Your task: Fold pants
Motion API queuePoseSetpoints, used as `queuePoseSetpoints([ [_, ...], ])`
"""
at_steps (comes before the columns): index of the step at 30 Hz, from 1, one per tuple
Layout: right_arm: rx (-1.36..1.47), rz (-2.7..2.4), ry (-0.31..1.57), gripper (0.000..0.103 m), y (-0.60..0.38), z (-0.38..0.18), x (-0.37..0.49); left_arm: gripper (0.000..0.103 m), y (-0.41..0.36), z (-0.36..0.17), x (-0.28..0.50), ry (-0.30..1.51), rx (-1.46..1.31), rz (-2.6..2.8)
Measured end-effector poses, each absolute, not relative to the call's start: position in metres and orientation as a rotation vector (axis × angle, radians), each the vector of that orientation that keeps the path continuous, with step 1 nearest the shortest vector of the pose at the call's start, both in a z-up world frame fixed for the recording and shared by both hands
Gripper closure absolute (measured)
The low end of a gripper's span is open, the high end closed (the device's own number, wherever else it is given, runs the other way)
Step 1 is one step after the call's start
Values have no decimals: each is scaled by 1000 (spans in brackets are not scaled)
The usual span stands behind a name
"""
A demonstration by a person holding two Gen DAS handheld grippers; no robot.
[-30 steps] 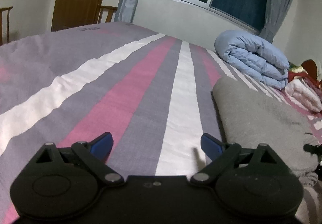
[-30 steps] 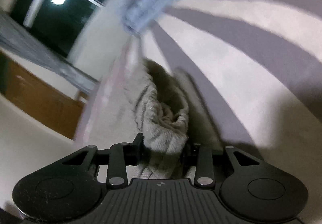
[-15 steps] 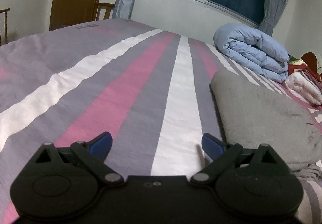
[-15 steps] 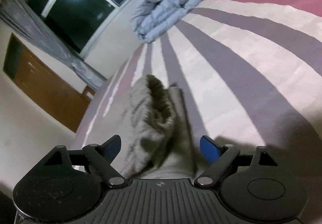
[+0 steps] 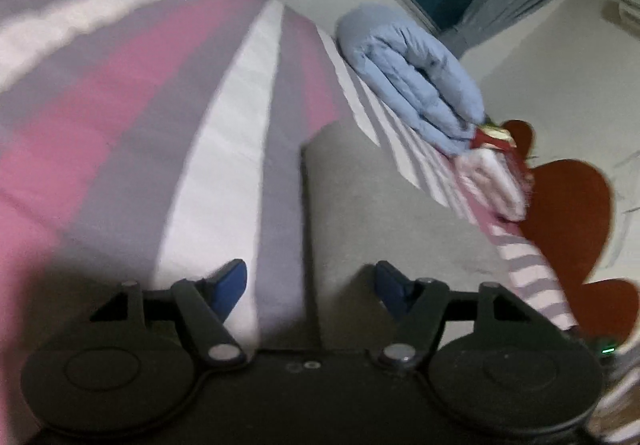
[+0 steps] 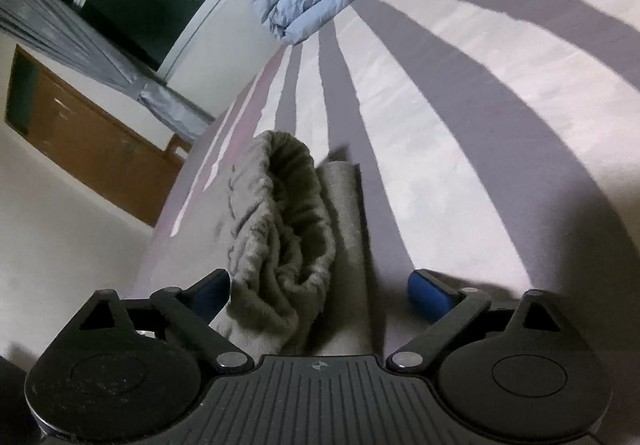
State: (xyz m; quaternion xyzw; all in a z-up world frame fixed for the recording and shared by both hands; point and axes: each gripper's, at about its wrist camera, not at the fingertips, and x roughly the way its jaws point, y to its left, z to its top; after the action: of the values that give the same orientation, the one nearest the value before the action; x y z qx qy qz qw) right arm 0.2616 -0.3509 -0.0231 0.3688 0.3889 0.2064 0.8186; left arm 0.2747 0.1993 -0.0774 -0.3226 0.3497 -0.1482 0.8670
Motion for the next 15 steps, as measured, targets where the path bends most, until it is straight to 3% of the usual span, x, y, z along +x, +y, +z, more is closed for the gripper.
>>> queuePoseSetpoints([
  [9, 812, 622, 906, 7, -334, -35, 292, 38, 208, -107, 326, 861, -802, -516],
  [11, 786, 628, 924, 7, -324, -35, 301, 44, 205, -108, 336, 866, -804, -529],
  [12, 776, 628, 922, 24, -321, -36, 303, 54, 201, -109, 339, 867, -799, -529],
  [13, 753, 608, 926, 50, -318, -37, 307, 63, 197, -110, 341, 868, -795, -536],
  [15, 750, 605, 933, 52, -316, -40, 311, 73, 190, -113, 340, 850, -800, -548],
])
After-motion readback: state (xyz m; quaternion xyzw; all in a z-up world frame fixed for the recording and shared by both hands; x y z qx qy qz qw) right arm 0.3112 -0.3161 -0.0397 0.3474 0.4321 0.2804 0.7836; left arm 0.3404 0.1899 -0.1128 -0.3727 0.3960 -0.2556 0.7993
